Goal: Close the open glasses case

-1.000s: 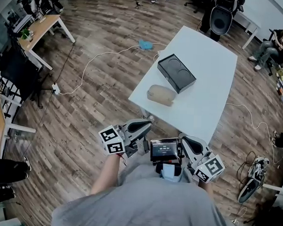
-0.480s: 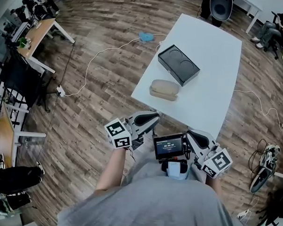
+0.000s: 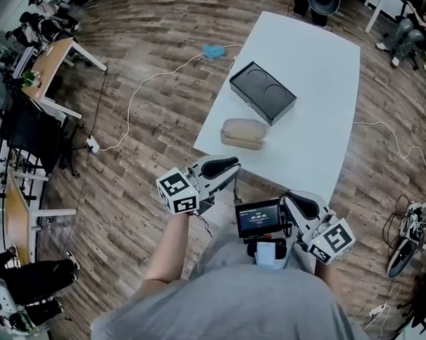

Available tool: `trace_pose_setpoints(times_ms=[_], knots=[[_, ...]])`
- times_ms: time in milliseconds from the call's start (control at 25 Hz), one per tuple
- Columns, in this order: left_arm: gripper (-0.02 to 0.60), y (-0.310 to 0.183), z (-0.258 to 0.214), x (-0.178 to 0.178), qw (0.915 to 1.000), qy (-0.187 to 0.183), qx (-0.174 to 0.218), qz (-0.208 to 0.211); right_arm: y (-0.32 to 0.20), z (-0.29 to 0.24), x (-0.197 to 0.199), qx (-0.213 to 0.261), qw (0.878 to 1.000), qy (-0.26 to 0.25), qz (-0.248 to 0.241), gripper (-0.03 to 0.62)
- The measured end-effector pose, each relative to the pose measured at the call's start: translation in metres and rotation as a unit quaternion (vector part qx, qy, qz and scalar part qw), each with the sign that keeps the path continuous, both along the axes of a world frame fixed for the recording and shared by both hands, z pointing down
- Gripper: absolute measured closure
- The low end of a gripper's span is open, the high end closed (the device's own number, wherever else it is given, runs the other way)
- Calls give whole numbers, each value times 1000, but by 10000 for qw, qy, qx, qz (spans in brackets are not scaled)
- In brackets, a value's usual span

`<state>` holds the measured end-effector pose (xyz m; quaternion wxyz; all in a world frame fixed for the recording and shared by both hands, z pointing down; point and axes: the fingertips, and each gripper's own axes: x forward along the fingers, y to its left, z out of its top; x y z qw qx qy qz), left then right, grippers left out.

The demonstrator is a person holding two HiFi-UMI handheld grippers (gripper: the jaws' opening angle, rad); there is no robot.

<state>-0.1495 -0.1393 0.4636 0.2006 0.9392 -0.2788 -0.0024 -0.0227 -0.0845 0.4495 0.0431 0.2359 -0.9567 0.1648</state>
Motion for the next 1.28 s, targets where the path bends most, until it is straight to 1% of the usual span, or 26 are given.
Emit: trace_pose_setpoints(times_ms=[40,80,120,160,480,640,760,880,1120,1280], knots=[[517,-4,1,0,10000,-59,1,-12,-1,1,0,-10,10000,-4,-1,562],[467,-8,2,-1,9999,-122,-5,-37,-2,2,0,-19,10000,-4,-4,560],[439,-11,3,-2,9998,-189,-8,-63,-3,3,0,-25,10000,0,-7,560],[433,-15,5,-3,9996,-256,-6,-84,-4,3,1,-27,10000,5,-8,562],[425,-43,11,-23,9971,-719,128,-226,-6,7,7,-67,9999,27,72,560],[426,-54,15,-27,9953,-932,171,-186,-6,10,9,-108,9999,31,107,560],[426,-63,21,-29,9927,-1172,216,-154,-7,11,9,-131,9999,16,111,560],[426,-75,33,-29,9874,-1558,287,-52,-9,13,10,-153,9998,35,97,562],[426,-100,56,-34,9718,-2320,380,162,-12,16,10,-207,9997,64,83,560],[427,-112,65,-38,9637,-2622,396,315,-11,17,8,-252,9996,65,114,560]])
